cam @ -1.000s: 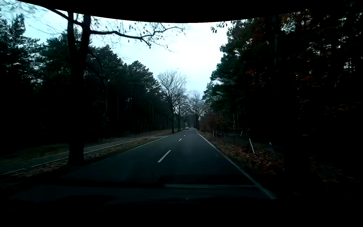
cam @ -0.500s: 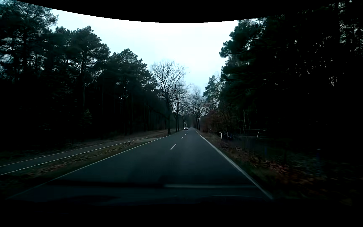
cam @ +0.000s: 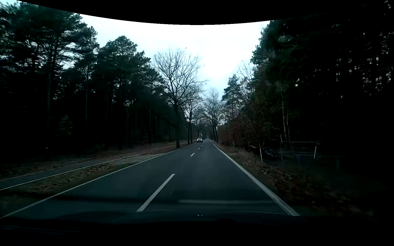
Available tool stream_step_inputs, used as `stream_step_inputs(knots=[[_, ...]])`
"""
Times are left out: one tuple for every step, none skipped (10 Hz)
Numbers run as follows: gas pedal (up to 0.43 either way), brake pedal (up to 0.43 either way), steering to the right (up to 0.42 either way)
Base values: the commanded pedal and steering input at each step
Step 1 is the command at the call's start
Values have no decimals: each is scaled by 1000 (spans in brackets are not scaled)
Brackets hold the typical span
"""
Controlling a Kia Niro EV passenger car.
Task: Follow the waypoints while adhering to traffic rules and regulations
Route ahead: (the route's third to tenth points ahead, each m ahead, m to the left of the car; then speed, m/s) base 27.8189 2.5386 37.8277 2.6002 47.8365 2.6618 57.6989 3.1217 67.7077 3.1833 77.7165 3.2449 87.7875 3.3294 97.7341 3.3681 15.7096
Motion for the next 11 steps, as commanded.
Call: stream_step_inputs(knots=[[157, 0, 1], [157, 0, 1], [157, 0, 1], [157, 0, 1], [157, 0, 1], [157, 0, 1], [157, 0, 1], [157, 0, 1], [157, 0, 1], [157, 0, 1], [157, 0, 1]])
